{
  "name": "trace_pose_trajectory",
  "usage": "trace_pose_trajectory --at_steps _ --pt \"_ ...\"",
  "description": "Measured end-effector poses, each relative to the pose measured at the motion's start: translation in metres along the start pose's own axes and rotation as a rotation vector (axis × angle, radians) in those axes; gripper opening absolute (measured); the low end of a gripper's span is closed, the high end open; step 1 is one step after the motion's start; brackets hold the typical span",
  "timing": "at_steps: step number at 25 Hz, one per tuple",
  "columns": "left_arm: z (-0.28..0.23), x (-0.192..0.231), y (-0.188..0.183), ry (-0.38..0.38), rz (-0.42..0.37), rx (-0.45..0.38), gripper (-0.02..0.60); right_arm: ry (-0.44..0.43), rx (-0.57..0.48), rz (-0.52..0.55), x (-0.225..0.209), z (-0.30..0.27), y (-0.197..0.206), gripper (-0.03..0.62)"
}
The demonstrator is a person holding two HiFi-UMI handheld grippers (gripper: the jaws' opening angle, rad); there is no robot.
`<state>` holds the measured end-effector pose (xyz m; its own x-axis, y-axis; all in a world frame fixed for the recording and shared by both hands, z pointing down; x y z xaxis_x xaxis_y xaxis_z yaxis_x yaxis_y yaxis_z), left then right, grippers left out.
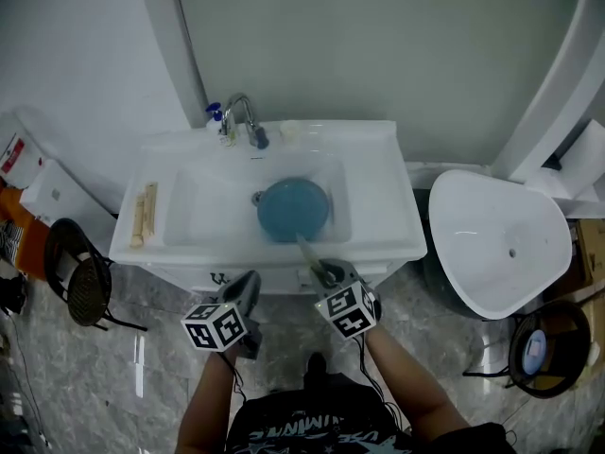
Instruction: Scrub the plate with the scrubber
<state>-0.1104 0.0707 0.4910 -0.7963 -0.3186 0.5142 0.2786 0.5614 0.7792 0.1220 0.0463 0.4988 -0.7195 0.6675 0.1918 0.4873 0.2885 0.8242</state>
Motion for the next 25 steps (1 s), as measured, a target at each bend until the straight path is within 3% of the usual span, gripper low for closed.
trace_pose_trajectory --at_steps 25 --pt "0.121 0.005 0.037 0.141 -0.047 0.045 0.02 0.15 -0.006 -0.073 0.126 0.081 -0.011 0.071"
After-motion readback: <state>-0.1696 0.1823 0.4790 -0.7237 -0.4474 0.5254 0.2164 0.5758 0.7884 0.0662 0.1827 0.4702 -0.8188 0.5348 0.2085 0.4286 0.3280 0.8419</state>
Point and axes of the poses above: the fingertips, and each gripper's own axes: z backward along the fingers, x to its left, y out of its underside, the point moved 10 cm from there along z, backward along the fingers, and after that the axes turned 2 degrees about z, right-handed, at the moved point
